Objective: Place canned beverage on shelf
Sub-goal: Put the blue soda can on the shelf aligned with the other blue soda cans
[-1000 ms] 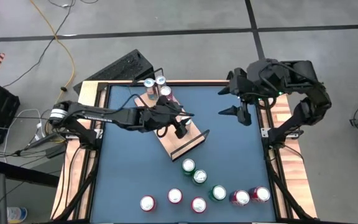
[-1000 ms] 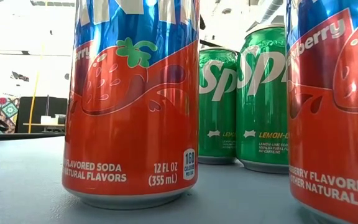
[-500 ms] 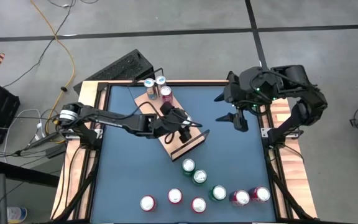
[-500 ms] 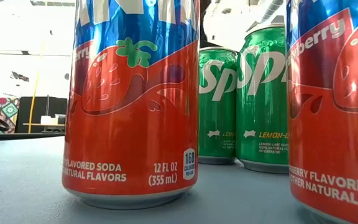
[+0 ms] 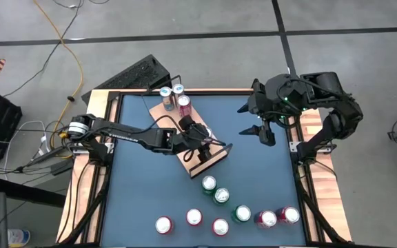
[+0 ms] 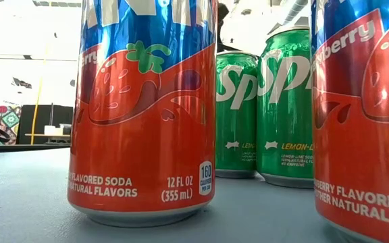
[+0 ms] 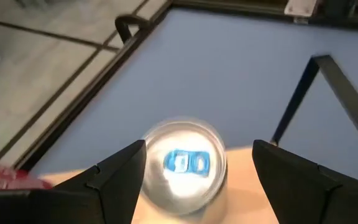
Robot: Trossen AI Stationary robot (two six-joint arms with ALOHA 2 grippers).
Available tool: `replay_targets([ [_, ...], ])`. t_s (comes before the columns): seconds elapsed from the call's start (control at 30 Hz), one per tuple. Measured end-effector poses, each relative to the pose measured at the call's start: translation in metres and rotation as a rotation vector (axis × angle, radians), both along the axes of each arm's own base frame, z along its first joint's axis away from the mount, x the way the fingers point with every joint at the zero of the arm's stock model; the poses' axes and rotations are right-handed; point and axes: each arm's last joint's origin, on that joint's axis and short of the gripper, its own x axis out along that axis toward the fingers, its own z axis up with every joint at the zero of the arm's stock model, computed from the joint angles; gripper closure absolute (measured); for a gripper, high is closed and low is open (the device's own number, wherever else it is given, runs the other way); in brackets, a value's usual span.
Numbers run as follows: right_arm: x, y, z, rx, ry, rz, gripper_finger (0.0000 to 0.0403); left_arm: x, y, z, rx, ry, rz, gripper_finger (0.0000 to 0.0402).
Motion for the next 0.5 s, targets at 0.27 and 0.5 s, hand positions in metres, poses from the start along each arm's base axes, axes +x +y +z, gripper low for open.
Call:
replay_targets([
  [0.27,0.0,0.0,0.0,0.003,0.001,0.003,0.0081,0.002,0.003,-0.007,0.012,0.033,0.0,0.012],
  [0.5,0.0,0.0,0.0,0.005,0.001,0.005,0.0081,0.001,-0.001,0.005,0.066,0.027,-0.041,0.012],
])
